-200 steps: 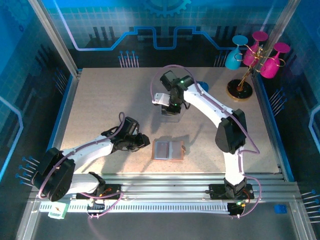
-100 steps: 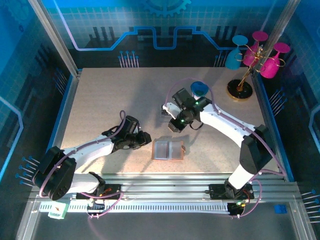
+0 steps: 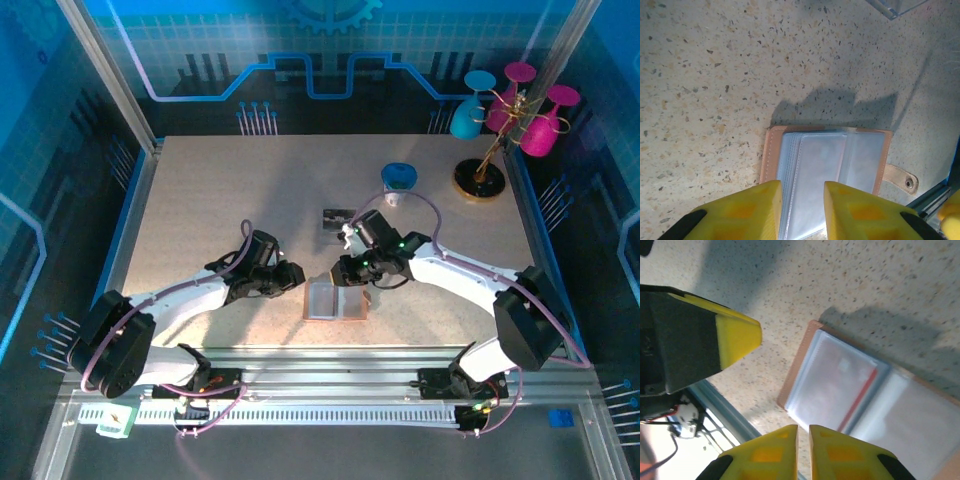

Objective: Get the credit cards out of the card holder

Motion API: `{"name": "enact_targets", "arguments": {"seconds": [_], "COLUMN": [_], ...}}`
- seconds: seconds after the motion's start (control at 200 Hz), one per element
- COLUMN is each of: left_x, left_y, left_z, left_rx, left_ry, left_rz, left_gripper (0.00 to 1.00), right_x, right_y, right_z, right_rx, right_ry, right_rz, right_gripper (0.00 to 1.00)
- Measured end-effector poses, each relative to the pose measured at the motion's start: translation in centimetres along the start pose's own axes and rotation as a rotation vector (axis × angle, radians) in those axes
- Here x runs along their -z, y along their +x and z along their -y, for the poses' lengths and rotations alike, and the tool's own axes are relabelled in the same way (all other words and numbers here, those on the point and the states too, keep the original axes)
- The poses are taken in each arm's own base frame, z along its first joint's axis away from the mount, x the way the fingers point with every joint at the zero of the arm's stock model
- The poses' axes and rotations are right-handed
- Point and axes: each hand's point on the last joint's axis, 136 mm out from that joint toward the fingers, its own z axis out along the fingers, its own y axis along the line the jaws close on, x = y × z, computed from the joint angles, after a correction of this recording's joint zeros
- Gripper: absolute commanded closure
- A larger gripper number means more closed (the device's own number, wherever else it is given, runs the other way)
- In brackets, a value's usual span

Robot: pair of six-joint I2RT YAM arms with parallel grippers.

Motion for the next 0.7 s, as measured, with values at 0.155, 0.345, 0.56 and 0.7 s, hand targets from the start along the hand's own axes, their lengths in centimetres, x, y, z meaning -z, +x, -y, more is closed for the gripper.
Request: {"name": "enact_targets", "arguments": {"seconds": [0.155,0.345,0.56,0.7], "left_x": [-0.1,-0.3,-0.4,-0.4], "left_y": [0.1,0.6,0.7,0.8], "left_z": [-0.2,-1.0,-1.2,-1.2], "left_rx": [0.005,0.014,0.016,0.016], "left_ry": [0.003,-0.008,-0.011,-0.011], "left_rz": [-0.001,-0.008,-0.013,-0.013], "left_gripper": [0.72,0.72,0.72,0.72], "right_x": [-1.0,-3.2,-5.4,-5.8], "right_y": [0.7,1.2,2.7,2.9], "right_z": [-0.7,-0.4,0.7,1.1], "right_rx": [-0.066,-0.126,-0.175,-0.185], "right_ry": [-0.044,-0.056,-0.031,-0.02], "right_rz": [-0.016,-0.065,-0.137,-0.15], "right_gripper": [0.82,0.79,0.74,0.72]}}
